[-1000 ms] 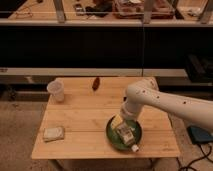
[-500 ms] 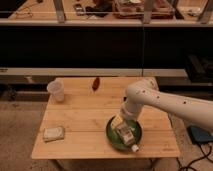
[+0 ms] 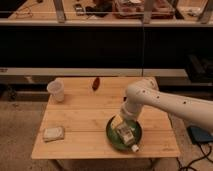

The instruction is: Place the white sponge in the ceramic cup

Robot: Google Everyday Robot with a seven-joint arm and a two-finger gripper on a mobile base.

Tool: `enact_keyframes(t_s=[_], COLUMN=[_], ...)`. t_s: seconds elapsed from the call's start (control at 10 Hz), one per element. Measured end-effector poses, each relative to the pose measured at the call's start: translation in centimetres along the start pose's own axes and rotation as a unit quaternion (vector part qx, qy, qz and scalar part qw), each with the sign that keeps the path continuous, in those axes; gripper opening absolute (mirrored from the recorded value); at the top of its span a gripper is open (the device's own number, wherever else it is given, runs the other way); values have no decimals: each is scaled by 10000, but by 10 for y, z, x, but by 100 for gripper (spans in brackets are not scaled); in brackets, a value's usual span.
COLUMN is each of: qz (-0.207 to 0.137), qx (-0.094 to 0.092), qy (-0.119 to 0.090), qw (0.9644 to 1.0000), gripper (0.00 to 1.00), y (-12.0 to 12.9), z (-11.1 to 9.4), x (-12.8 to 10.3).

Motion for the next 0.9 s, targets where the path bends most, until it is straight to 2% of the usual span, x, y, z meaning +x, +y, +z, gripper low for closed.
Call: enact_keyframes(t_s=[0.7, 0.8, 0.9], qz=[-9, -125, -409], qx=[-5, -56, -120], qy=[3, 60, 173], qw=[10000, 9999, 9989], gripper=[80, 80, 80], y=[0, -3, -15], z=[0, -2, -7], x=[0, 6, 20])
